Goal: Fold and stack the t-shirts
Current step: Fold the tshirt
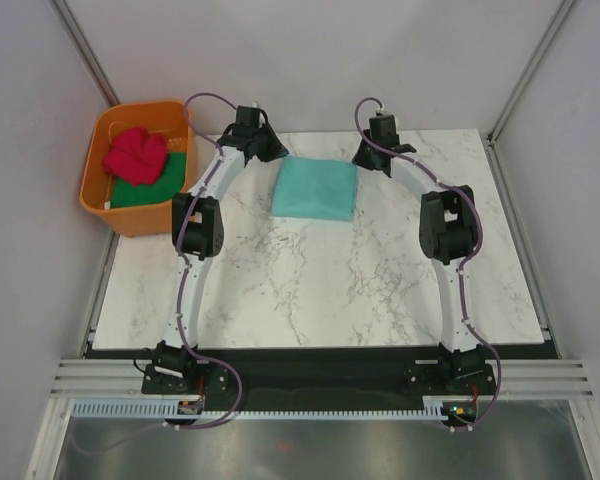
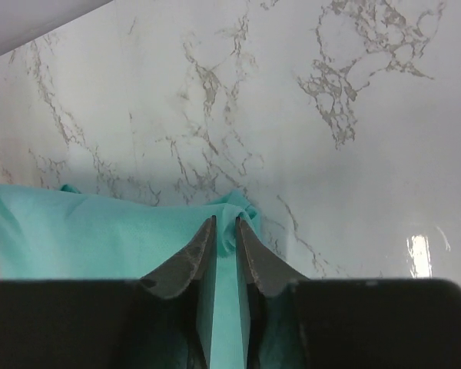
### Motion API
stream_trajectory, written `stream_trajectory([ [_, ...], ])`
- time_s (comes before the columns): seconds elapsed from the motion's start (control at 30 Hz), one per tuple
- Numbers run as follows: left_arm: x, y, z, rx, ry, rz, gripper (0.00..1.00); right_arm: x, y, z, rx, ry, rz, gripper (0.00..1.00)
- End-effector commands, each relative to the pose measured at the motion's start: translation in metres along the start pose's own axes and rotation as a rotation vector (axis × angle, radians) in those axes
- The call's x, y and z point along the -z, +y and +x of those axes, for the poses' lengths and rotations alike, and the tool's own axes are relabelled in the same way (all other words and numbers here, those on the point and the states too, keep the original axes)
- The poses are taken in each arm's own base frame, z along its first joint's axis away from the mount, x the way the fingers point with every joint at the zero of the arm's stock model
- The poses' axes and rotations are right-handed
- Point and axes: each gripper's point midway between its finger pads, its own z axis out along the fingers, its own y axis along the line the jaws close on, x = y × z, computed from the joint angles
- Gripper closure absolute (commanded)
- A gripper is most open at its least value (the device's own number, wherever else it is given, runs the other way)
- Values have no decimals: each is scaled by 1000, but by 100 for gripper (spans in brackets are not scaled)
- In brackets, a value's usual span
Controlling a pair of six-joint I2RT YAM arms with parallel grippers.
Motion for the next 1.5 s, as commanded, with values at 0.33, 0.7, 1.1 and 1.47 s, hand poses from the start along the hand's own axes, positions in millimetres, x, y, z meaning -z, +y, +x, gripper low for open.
stream_trajectory([
  [0.33, 50, -22, -24, -198, -63, 96, 41, 35, 24, -23, 149, 2, -244, 39],
  [0.7, 84, 11, 43, -246, 100, 51, 39, 72, 2, 61, 224, 218, -327, 35],
  [1.1, 72, 42, 96, -160, 230, 7, 59, 70, -13, 122, 226, 359, -405, 45],
  [1.47, 107, 37, 129, -64, 294, -5, 98, 103, -21, 129, 201, 348, -372, 100],
])
